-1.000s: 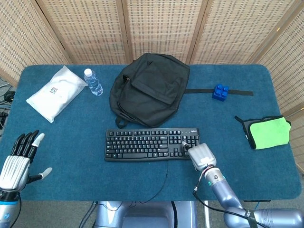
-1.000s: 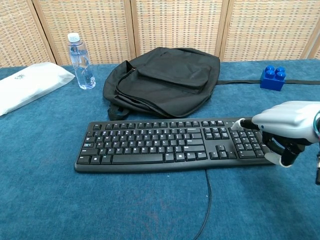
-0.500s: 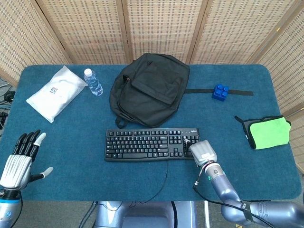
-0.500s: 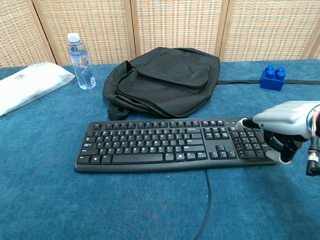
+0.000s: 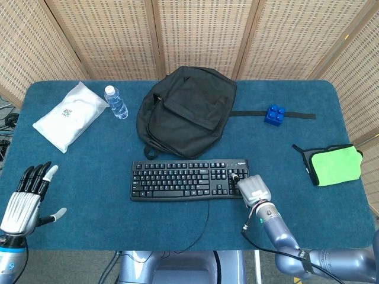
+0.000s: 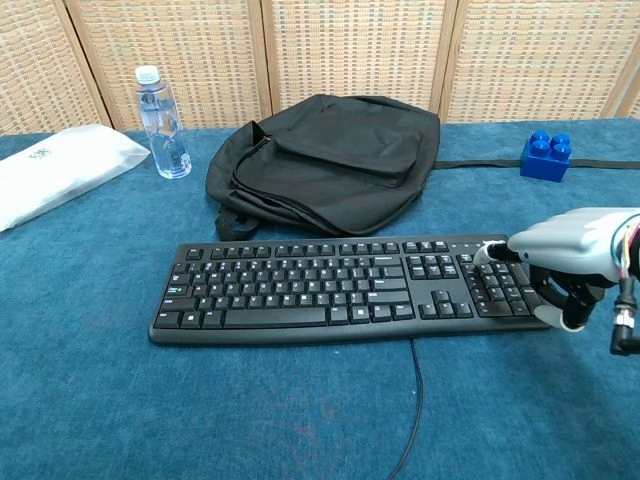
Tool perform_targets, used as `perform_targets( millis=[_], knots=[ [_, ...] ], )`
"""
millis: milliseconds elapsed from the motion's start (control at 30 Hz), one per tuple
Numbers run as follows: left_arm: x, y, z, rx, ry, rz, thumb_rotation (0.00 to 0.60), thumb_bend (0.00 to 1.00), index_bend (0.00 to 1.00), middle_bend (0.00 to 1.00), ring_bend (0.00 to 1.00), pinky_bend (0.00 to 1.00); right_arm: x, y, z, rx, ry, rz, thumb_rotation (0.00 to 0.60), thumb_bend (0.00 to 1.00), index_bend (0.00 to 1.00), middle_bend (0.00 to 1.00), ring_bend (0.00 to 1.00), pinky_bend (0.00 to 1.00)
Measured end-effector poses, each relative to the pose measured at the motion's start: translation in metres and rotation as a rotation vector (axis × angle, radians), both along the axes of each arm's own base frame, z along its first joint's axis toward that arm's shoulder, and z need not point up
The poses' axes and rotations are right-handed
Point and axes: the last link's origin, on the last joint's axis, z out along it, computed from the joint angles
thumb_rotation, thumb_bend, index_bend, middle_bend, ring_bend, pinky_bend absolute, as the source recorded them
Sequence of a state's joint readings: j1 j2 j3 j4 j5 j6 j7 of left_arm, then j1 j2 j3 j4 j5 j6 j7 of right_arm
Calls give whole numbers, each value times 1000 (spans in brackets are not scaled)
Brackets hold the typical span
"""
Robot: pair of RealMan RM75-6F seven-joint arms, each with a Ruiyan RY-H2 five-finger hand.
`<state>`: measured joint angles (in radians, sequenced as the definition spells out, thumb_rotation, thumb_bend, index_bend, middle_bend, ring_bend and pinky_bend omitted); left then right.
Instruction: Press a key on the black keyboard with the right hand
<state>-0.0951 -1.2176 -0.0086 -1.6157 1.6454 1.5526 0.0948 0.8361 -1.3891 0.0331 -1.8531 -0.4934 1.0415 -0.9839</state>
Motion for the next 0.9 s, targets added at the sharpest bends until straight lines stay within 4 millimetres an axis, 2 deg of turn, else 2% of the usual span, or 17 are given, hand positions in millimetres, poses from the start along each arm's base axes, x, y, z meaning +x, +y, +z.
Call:
perform_targets(
  millis=[900],
  knots=[
    [-1,1,-1,-5,3,2,600,0,0,0,0,0,-2,6,-15,22,-8,-18,600,547,35,734,665,473]
  ],
)
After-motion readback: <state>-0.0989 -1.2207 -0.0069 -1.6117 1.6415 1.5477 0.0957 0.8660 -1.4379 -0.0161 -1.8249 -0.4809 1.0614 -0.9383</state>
